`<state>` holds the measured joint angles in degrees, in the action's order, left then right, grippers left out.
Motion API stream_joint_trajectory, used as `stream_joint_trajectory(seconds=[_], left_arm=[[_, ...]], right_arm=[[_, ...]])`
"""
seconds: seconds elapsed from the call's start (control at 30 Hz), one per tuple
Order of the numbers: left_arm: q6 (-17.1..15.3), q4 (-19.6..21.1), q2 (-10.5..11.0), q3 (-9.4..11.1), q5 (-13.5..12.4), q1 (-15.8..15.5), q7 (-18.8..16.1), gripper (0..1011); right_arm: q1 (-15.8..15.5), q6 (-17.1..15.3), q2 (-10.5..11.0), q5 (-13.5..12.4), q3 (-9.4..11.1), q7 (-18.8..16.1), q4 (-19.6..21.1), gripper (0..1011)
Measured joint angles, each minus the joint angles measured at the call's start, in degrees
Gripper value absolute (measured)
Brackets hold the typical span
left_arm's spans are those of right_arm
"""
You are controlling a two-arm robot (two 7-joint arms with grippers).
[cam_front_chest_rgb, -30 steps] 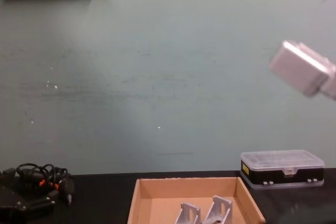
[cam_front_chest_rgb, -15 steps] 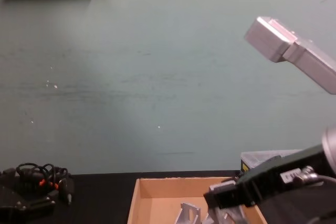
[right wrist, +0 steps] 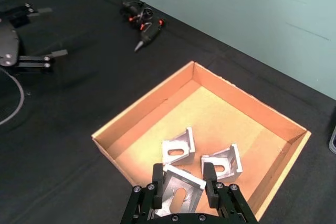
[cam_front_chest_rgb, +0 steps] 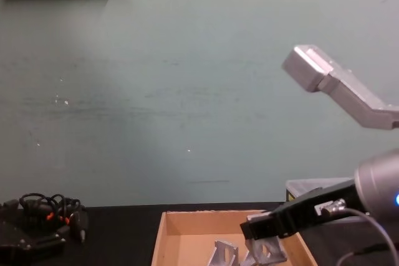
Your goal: Use one hand to pick up the angle iron from the table and place it into the box.
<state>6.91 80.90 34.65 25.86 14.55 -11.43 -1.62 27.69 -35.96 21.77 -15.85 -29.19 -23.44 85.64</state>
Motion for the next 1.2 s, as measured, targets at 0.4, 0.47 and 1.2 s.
stream_joint_trajectory(seconds=[0.4, 0.47, 1.2], left_arm=[[0.00, 0.00, 0.00, 0.00, 0.00, 0.00, 0.00, 1011], [0.00, 0.00, 0.00, 0.00, 0.00, 0.00, 0.00, 1011], [0.00, 0.00, 0.00, 0.00, 0.00, 0.00, 0.00, 1011]], right_arm=[[2.59, 3.51, -2.82, 2.07, -1.67, -0.86, -7.22, 465], [2.94, 4.21, -3.29, 2.55, -1.80, -0.85, -8.34, 466], [3.70, 5.35, -4.20, 4.38, -2.50, -1.49, -11.11, 466]])
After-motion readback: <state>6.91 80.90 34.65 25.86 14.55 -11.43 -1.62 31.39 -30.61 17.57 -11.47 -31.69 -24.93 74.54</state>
